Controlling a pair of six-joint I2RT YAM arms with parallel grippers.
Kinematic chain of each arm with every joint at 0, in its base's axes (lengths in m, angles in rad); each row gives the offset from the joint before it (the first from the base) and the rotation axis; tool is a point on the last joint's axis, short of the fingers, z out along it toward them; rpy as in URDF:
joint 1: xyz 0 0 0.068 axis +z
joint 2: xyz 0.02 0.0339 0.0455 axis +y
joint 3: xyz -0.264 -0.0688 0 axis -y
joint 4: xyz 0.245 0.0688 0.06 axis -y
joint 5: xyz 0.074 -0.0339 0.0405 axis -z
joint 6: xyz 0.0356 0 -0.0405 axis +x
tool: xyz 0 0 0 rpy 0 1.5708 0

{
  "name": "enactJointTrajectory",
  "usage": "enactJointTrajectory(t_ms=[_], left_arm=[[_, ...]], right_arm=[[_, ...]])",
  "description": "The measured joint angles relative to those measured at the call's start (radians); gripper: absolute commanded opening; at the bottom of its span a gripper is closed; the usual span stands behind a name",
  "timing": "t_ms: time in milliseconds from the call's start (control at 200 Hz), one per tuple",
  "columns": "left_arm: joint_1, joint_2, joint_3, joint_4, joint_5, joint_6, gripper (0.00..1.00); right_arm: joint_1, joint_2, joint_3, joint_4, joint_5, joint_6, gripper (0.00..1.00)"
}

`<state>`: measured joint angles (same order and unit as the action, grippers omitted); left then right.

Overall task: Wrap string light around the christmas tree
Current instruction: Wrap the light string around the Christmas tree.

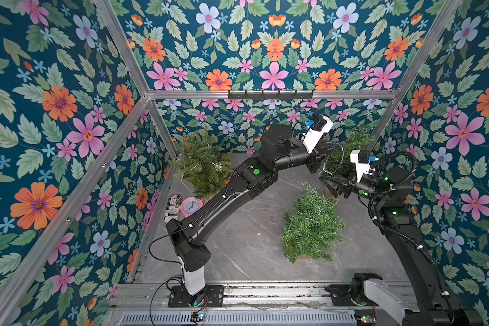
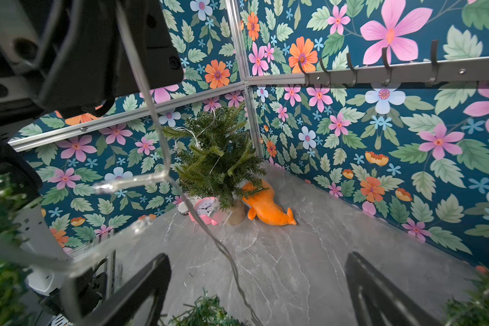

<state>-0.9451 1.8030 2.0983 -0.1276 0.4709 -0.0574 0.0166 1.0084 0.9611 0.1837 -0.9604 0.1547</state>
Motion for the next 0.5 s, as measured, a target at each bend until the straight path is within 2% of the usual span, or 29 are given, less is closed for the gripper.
enactJointTrajectory(t_ms=[235,500], left_arm=[[0.0,-0.002,-0.002,0.01,0.026,-0.023,0.0],[0.0,-0.039,-0.032,0.046,0.052,-0.061,0.0]], right_arm=[[0.053,0.089,0.039,0.016,0.076,-0.023,0.89],[0.055,0.17,0.048,0.046,0.216,-0.021,0.66]])
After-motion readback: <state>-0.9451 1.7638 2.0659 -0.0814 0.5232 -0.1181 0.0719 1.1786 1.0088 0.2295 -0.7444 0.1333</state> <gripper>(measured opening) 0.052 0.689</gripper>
